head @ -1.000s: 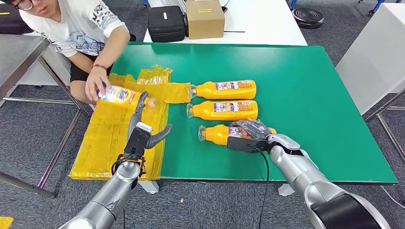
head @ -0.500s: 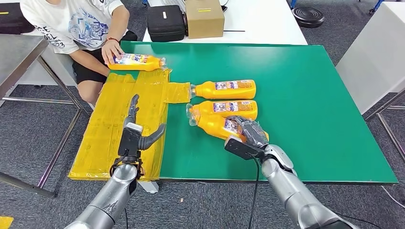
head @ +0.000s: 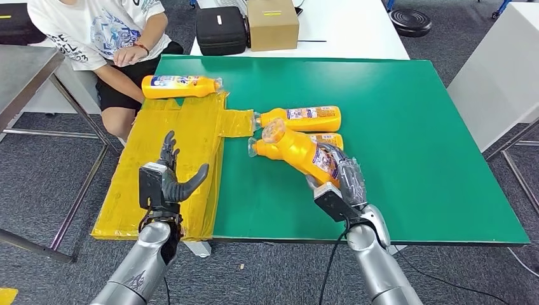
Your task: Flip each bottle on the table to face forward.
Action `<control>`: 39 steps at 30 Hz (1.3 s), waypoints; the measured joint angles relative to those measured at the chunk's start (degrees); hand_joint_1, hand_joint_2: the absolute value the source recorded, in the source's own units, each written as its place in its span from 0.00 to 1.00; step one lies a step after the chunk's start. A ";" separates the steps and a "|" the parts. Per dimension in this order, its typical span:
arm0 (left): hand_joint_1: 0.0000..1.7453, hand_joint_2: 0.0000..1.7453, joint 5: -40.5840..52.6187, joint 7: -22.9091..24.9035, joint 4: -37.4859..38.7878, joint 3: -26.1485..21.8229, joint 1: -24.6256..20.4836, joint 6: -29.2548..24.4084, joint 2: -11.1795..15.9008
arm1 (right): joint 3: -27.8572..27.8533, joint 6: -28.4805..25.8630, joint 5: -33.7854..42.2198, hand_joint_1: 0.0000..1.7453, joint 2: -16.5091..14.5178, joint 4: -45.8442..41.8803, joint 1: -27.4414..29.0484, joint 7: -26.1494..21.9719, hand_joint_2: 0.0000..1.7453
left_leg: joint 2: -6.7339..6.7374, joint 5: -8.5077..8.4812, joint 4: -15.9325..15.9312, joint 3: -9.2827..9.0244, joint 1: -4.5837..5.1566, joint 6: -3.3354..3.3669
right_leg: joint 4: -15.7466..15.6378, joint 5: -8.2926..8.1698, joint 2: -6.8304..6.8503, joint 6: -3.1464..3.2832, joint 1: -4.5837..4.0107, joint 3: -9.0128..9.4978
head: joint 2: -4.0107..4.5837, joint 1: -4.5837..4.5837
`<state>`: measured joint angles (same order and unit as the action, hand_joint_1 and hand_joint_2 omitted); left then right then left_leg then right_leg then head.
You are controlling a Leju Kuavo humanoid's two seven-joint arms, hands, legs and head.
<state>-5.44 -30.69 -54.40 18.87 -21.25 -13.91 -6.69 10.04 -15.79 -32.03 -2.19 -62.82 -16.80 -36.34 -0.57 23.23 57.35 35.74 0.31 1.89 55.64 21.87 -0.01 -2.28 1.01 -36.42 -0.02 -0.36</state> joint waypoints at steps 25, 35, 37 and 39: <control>0.00 1.00 -17.08 10.83 -2.77 4.83 -0.23 34.33 0.99 | 2.54 1.28 2.66 1.00 -5.78 -0.03 -0.69 -3.55 1.00 | 0.02 -0.01 0.00 0.02 -0.01 -0.01 | 0.01 0.00 -0.01 0.01 0.00 -0.04 | 0.00 0.01; 0.00 1.00 -5.72 7.06 -3.41 7.75 -2.24 23.63 -0.48 | 10.80 2.91 7.55 1.00 -9.10 6.95 -4.09 -3.57 1.00 | 0.02 -0.02 0.00 0.02 -0.02 -0.01 | 0.01 0.00 -0.01 0.01 -0.01 -0.06 | 0.00 0.01; 0.00 1.00 -5.52 7.02 -3.41 7.77 -2.39 23.40 -0.81 | 11.95 3.33 7.84 1.00 -9.65 8.35 -4.44 -3.57 1.00 | 0.02 -0.02 0.00 0.03 -0.01 -0.01 | 0.01 0.00 -0.01 0.01 -0.01 -0.06 | 0.00 0.01; 0.00 1.00 -5.27 6.98 -3.41 7.78 -2.51 23.18 -0.99 | 12.87 3.57 8.27 1.00 -10.06 9.46 -4.71 -3.57 1.00 | 0.01 -0.01 0.00 0.04 -0.01 -0.01 | 0.01 0.00 -0.01 0.01 -0.01 -0.07 | 0.00 0.01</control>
<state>-10.71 -23.71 -57.81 26.64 -23.75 9.27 -7.68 22.91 -12.22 -23.75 -12.26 -53.36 -21.51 -39.91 -0.55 23.21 57.35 35.78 0.30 1.88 55.65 21.87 -0.02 -2.27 1.01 -36.49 -0.02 -0.35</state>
